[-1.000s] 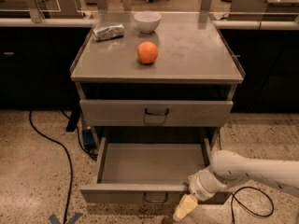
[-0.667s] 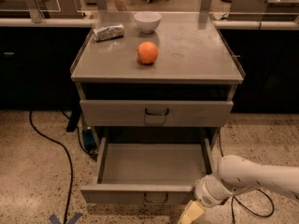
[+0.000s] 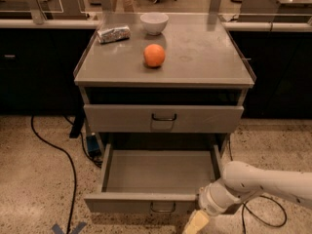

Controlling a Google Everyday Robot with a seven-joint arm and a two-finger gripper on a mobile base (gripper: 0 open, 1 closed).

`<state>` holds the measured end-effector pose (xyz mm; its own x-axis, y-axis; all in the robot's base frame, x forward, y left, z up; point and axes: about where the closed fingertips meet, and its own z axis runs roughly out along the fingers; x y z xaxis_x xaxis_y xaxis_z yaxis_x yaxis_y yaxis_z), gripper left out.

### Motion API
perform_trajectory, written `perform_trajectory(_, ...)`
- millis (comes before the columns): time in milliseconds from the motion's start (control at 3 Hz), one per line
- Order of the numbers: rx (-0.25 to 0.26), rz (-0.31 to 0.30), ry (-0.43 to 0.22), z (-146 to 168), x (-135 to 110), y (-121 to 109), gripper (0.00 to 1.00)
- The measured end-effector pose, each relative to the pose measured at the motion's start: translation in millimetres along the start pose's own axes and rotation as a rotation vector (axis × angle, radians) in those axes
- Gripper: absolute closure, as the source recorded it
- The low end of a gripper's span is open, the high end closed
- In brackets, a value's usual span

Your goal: Open middle drawer

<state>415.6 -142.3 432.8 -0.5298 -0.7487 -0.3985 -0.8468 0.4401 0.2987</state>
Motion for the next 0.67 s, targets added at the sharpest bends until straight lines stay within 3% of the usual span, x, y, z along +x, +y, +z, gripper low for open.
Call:
perform_trajectory(333,-0.042,0.002,0.025,-5.2,18.1,6.8,0.00)
perform_trajectory(667,-0.042,0.002,0.025,-5.2,18.1,6.8,0.00)
